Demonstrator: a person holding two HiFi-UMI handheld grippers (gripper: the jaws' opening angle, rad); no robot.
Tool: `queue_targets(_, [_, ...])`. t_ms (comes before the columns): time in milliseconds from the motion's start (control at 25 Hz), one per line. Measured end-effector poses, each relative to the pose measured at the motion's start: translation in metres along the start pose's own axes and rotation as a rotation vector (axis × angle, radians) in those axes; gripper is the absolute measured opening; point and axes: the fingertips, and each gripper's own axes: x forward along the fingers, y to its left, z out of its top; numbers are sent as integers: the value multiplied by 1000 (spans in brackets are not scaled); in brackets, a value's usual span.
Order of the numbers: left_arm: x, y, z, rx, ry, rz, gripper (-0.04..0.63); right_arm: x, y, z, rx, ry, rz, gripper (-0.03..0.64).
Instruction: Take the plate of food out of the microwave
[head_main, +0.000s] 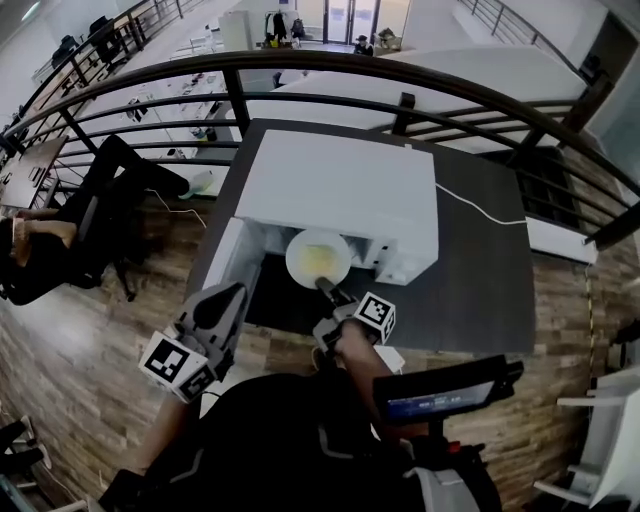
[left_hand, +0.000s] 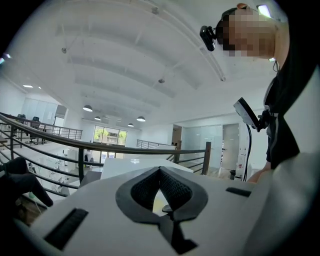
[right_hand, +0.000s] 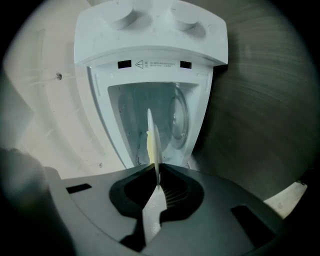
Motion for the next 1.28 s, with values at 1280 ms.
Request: queue_targets(1280, [13,-39,1,-6,-8,-126,3,-60,38,-21,-26,-12,77,17])
